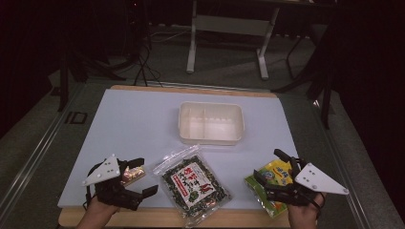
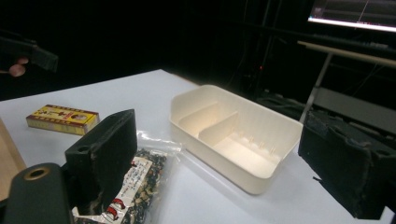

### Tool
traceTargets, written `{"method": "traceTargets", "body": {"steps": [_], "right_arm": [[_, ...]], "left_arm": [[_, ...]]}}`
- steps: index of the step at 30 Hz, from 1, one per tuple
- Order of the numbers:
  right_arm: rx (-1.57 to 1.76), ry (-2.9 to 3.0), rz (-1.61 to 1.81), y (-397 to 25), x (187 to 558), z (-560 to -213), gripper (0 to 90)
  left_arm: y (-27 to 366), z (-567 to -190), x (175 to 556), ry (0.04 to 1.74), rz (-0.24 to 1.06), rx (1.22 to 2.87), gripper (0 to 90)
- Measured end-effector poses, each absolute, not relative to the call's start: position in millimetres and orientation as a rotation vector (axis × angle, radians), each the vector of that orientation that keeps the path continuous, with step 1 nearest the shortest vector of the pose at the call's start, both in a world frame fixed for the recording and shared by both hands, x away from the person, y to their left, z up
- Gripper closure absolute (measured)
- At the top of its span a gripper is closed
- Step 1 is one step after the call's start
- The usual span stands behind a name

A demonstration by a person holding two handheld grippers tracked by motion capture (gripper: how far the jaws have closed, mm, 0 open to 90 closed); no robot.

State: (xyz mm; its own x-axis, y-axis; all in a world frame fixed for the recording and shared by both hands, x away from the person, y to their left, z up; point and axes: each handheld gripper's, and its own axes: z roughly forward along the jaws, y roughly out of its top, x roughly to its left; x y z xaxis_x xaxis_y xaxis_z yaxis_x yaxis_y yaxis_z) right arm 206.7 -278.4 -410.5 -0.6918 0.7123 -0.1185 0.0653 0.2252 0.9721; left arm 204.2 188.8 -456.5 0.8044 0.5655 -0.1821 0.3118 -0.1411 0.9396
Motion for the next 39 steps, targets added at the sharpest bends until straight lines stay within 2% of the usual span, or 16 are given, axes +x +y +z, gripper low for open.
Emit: {"method": "traceTargets", "body": {"steps": [10,16,21,26,32,39], "right_arm": [[0.755,1.930,1.548,-274.9,212.0,-413.3,9.9],[0.752,1.945,1.538,-275.9,210.8,-417.9,9.9],[0.725,1.974,1.540,-273.7,208.6,-419.7,9.9],[0.706,1.998,1.529,-270.2,207.1,-420.7,9.9],[0.697,2.037,1.517,-266.8,207.9,-424.8,10.0],[0.683,2.065,1.507,-264.2,208.7,-427.0,10.1]], "left_arm": [[189.4,-460.4,246.9,0.741,0.232,1.784,4.2],[193.9,-486.8,273.2,0.804,0.187,1.892,8.0],[195.0,-502.7,282.2,0.849,0.147,1.957,15.1],[195.3,-510.2,290.2,0.901,0.114,2.009,16.6],[193.5,-527.2,304.4,0.938,0.011,2.116,18.7],[186.2,-534.0,313.9,0.966,-0.050,2.166,26.0]]}}
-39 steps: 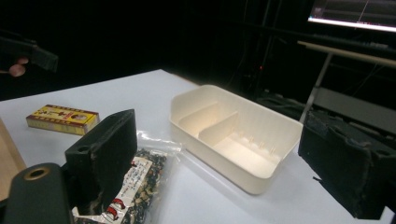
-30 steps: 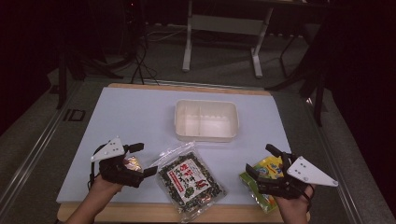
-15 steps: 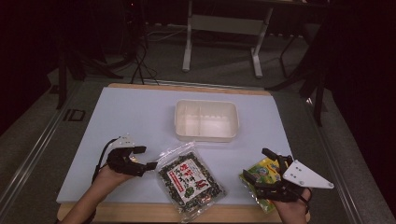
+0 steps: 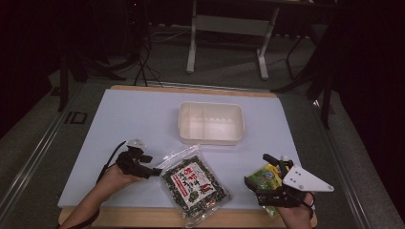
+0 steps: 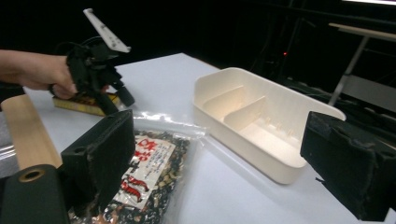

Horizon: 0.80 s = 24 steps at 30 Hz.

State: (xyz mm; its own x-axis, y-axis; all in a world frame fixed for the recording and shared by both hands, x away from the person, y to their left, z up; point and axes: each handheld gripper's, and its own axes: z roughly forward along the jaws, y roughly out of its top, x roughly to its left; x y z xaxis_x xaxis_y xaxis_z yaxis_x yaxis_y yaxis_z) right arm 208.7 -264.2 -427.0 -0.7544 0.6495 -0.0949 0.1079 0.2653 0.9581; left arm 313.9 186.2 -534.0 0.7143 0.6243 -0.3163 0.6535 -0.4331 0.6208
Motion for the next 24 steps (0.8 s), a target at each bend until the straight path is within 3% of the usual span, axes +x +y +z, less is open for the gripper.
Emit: {"method": "traceTargets", "body": {"steps": [7,12,18,20,21,24], "right_arm": [[0.690,2.074,1.508,-264.9,208.4,-427.9,10.3],[0.695,2.076,1.513,-265.9,209.5,-427.9,10.3],[0.698,2.076,1.513,-266.2,209.7,-427.8,10.5],[0.708,2.075,1.516,-266.7,210.1,-427.5,12.4],[0.709,2.072,1.514,-266.8,210.0,-427.5,12.5],[0.710,2.070,1.513,-266.7,209.9,-427.5,12.5]], "left_arm": [[182.1,-539.0,325.7,1.002,-0.139,2.194,43.0],[174.5,-538.9,324.5,0.965,-0.187,2.223,48.8],[164.9,-534.8,319.2,0.974,-0.096,2.289,54.8],[160.5,-531.5,316.4,0.978,-0.033,2.328,59.4],[158.2,-530.8,314.9,0.968,-0.010,2.354,66.4],[154.3,-528.9,313.1,0.967,0.012,2.387,69.6]]}}
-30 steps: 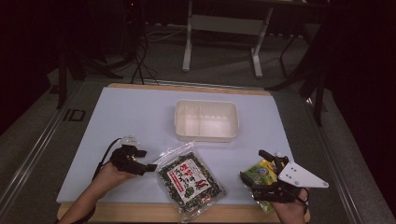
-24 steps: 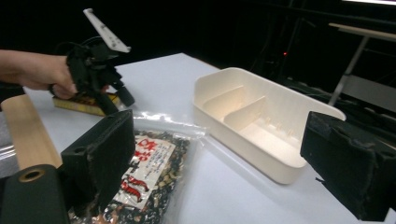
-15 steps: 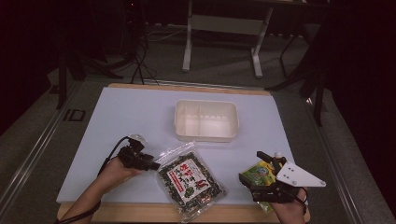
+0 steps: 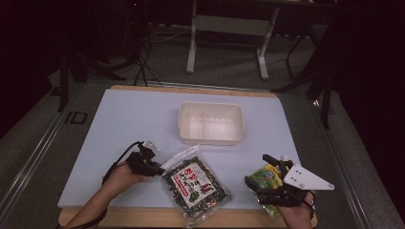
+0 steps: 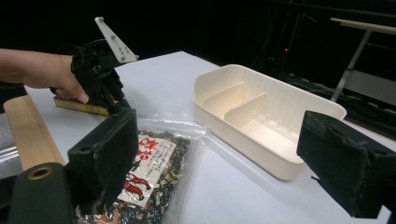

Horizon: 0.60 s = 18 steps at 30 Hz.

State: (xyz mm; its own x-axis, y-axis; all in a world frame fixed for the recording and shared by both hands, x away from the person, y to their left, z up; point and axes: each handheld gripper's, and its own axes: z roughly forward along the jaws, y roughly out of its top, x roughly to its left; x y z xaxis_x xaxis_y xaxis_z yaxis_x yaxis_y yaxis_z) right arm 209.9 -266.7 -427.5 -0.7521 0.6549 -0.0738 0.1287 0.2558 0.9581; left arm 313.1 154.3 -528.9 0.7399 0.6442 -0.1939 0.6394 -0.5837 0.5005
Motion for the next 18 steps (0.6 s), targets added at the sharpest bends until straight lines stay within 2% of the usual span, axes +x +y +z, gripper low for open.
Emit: {"method": "traceTargets", "body": {"steps": [3,4,8,18], "right_arm": [[0.708,2.069,1.511,-266.5,209.8,-427.4,12.5],[0.709,2.071,1.511,-266.2,209.9,-427.5,12.6],[0.703,2.075,1.503,-265.8,209.6,-427.6,12.6],[0.704,2.056,1.512,-267.5,209.2,-426.2,13.8]], "left_arm": [[151.0,-527.9,311.9,0.971,0.057,2.424,72.5],[148.8,-530.3,311.8,0.973,0.038,2.432,80.7],[151.0,-525.7,311.7,0.990,0.025,2.388,89.0],[159.3,-509.8,304.0,0.949,0.019,2.331,89.6]]}}
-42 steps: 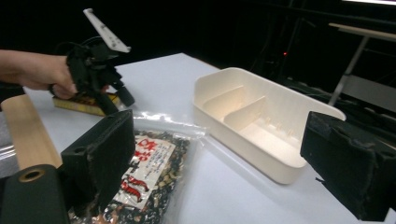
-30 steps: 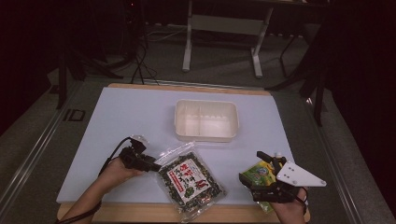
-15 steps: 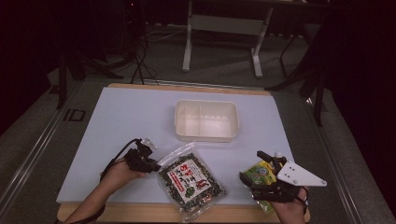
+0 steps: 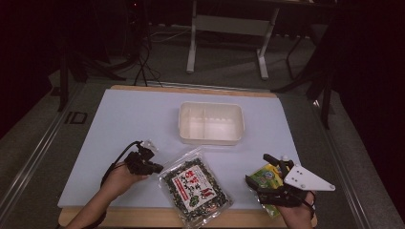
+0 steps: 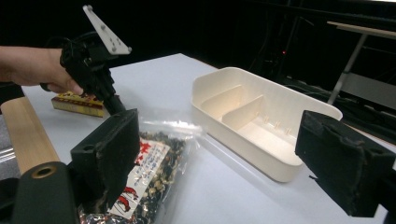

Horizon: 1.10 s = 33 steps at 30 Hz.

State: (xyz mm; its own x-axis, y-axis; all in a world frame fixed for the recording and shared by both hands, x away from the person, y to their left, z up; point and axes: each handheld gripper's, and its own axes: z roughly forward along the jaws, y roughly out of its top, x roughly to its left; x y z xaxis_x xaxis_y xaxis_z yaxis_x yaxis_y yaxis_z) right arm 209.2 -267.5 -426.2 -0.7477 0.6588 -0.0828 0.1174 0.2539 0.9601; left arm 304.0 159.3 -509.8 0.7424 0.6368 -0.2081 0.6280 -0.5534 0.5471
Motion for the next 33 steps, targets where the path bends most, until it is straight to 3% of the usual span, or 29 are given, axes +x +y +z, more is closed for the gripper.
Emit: {"method": "traceTargets", "body": {"steps": [14,33], "right_arm": [[0.734,2.062,1.488,-269.3,210.0,-422.3,13.9],[0.698,2.073,1.509,-272.4,211.9,-415.7,14.0]], "left_arm": [[152.8,-455.7,290.6,0.850,0.090,2.260,89.6],[130.6,-409.3,276.6,0.683,0.155,2.212,90.0]]}}
